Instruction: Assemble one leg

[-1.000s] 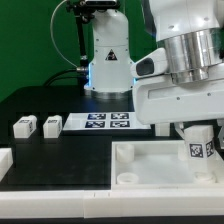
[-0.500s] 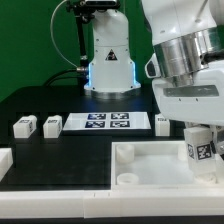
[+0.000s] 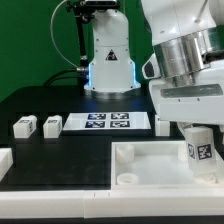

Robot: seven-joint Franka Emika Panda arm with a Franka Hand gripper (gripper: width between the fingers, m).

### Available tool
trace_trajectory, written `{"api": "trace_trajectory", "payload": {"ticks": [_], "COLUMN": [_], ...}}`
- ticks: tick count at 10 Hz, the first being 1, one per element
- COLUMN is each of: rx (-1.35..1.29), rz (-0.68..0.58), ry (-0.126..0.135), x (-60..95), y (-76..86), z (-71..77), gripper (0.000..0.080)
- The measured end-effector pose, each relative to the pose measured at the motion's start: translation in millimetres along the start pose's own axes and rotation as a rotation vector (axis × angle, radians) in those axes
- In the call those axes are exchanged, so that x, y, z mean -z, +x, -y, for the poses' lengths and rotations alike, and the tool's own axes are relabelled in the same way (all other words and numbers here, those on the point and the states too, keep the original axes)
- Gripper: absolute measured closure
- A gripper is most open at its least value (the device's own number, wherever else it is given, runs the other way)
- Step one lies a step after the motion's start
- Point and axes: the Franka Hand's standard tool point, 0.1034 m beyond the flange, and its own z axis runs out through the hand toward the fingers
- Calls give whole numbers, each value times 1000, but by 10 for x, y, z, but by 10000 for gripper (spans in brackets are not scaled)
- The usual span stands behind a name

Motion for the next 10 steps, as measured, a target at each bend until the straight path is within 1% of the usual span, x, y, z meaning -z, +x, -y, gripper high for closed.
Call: {"api": "trace_trajectory", "payload": {"ticks": [1,2,3,4,6,7,8,9,10], "rx": [116,420,538,649,867,997,1144,1170,1157], "rz": [11,-3,-19,-21,-21,-21,-21,-20,-20], "ry": [-15,-36,-36,-41,-51,-63,-91,-96,-98], "x": [75,150,161,143,143,140,134,142,135], "y": [34,101,148,189,201,209,192,186,201], "z": [-4,-1,-13,-65,-68,-67,-19,23,-1], "gripper": [157,152,152,150,150,150,150,150,273]}}
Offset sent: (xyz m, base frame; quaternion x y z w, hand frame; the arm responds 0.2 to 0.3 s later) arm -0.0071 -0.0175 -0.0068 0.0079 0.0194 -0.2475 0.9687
